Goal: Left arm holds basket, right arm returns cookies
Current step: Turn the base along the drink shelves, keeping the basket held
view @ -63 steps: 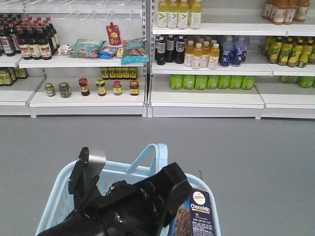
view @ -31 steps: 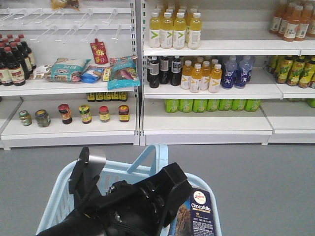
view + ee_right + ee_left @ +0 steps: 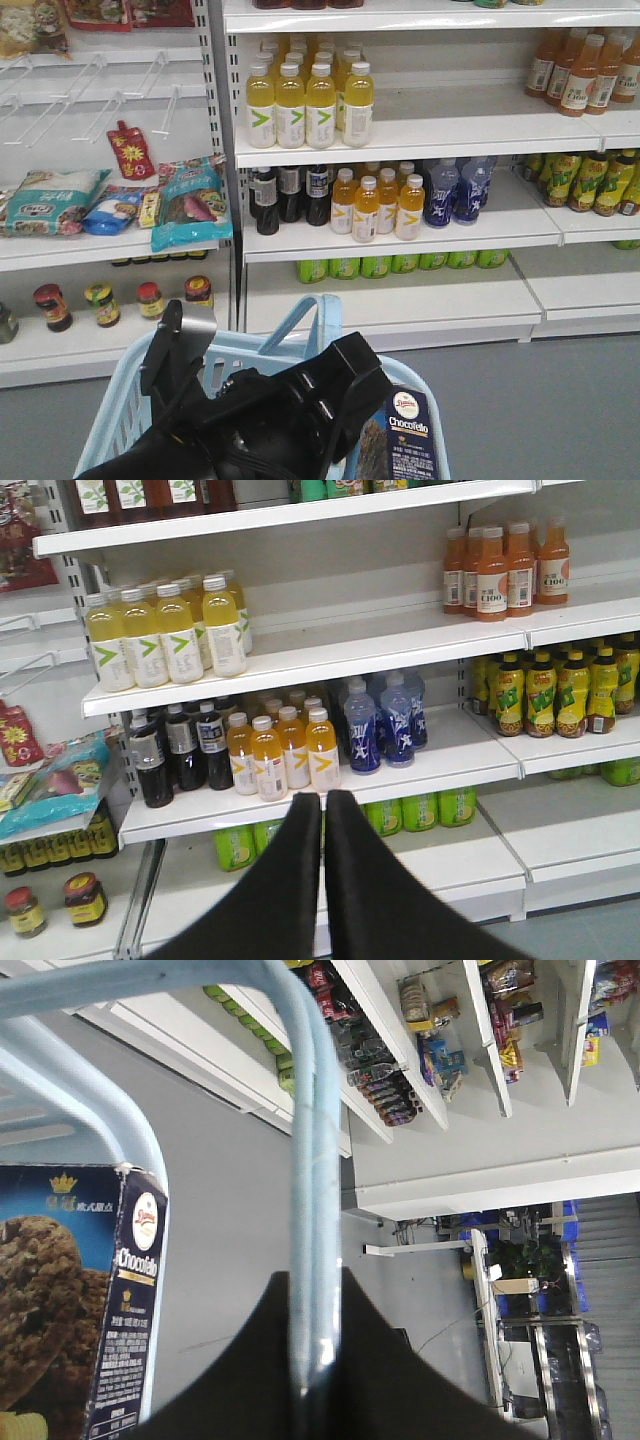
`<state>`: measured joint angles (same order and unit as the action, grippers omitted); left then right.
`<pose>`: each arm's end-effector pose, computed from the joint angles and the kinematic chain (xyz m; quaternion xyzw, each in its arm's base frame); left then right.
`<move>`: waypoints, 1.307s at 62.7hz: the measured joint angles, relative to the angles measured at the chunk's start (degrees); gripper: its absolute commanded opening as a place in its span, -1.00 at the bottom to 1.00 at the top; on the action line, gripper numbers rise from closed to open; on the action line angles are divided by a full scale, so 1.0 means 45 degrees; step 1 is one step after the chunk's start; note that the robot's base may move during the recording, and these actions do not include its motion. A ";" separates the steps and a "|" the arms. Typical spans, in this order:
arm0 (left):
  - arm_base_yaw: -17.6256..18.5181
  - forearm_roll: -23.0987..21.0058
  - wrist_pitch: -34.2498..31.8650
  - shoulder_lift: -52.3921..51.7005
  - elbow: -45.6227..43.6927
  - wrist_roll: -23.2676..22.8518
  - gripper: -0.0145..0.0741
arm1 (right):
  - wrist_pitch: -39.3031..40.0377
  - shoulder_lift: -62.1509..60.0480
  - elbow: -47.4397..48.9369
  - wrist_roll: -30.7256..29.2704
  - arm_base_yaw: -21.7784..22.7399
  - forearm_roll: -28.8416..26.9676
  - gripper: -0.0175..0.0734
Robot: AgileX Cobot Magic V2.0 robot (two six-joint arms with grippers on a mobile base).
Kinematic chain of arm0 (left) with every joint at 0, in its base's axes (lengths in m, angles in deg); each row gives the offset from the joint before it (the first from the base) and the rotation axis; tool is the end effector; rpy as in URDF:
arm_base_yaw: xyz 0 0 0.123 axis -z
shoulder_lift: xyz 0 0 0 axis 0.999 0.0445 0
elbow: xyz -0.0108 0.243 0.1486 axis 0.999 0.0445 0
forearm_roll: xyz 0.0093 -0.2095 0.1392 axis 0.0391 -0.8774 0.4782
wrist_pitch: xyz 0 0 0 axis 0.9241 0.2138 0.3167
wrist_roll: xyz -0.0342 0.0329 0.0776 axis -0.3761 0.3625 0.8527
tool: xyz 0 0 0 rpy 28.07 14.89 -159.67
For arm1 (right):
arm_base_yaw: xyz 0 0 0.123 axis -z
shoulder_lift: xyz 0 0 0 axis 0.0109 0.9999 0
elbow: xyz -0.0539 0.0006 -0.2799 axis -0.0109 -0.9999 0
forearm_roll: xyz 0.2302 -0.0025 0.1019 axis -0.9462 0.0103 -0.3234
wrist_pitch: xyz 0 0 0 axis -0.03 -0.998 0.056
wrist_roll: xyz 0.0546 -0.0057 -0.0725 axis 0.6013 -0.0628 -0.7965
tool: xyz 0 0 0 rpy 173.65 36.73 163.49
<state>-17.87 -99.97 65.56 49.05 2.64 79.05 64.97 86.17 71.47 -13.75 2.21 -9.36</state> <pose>0.1240 -0.2451 0.2979 -0.1803 0.7882 -0.5180 0.2792 0.0565 -0.0016 0.1939 0.0510 0.7214 0.0231 0.6902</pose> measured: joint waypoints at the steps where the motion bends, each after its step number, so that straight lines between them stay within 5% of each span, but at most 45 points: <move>1: 0.0000 0.0000 0.0003 0.0000 0.0000 0.0000 -0.69 | 0.0000 0.0000 0.0000 0.0000 0.0000 0.0000 -0.64; 82: -0.0012 0.0000 -0.0082 0.0000 0.0000 0.0000 -0.69 | 0.0000 0.0000 0.0000 0.0000 0.0000 0.0000 -0.64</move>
<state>-17.92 -99.97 65.19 49.05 2.64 79.05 64.97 86.17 71.47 -13.75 2.21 -9.36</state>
